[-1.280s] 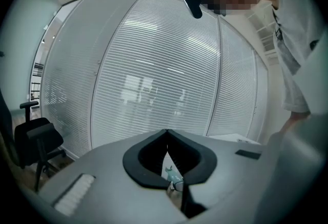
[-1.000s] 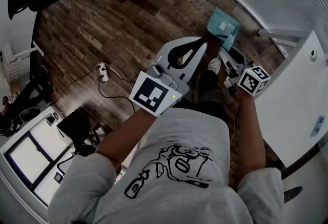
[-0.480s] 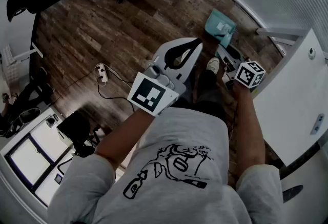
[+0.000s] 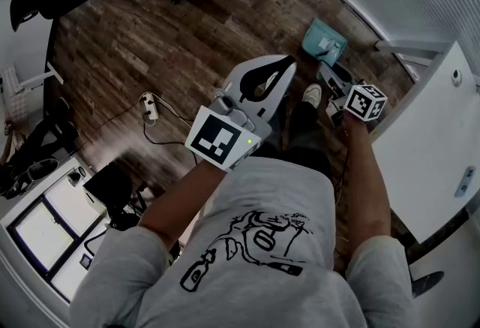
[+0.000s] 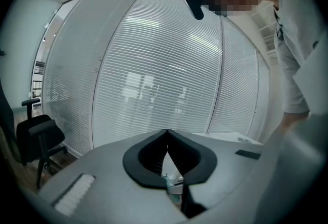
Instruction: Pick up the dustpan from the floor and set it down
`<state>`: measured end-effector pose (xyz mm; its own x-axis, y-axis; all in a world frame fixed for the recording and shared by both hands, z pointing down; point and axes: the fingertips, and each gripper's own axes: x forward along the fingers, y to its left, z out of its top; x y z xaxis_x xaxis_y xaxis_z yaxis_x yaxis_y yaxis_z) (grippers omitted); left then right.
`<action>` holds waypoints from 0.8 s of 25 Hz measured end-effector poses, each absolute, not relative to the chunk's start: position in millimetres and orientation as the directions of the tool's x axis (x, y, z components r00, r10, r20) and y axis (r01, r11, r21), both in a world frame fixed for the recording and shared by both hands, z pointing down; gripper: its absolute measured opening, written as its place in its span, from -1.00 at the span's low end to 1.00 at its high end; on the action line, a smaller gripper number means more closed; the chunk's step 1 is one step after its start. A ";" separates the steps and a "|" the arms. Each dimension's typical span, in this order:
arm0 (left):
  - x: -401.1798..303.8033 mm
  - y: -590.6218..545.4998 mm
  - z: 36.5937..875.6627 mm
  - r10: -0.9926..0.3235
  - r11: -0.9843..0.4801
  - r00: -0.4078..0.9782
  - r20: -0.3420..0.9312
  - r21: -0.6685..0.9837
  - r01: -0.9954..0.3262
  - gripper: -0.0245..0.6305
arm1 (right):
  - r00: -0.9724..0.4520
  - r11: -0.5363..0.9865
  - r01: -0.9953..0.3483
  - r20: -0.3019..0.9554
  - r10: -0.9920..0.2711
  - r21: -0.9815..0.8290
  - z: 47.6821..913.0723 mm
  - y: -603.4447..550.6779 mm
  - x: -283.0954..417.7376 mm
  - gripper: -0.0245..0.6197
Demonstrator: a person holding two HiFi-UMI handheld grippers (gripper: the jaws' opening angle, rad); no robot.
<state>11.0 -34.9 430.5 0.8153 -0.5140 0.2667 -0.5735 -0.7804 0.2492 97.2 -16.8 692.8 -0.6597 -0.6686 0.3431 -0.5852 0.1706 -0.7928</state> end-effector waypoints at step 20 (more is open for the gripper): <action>12.8 -35.7 429.3 -0.511 -0.784 0.819 0.260 0.250 -0.569 -0.92 | -0.678 0.121 -0.558 0.367 -0.637 -0.821 715.9 -3.0 88.3 -0.59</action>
<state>12.8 -35.7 429.3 0.8190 -0.5114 0.2602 -0.5687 -0.7837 0.2498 88.3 -3.0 715.9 -0.6783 -0.6365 0.3671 -0.5579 0.1209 -0.8211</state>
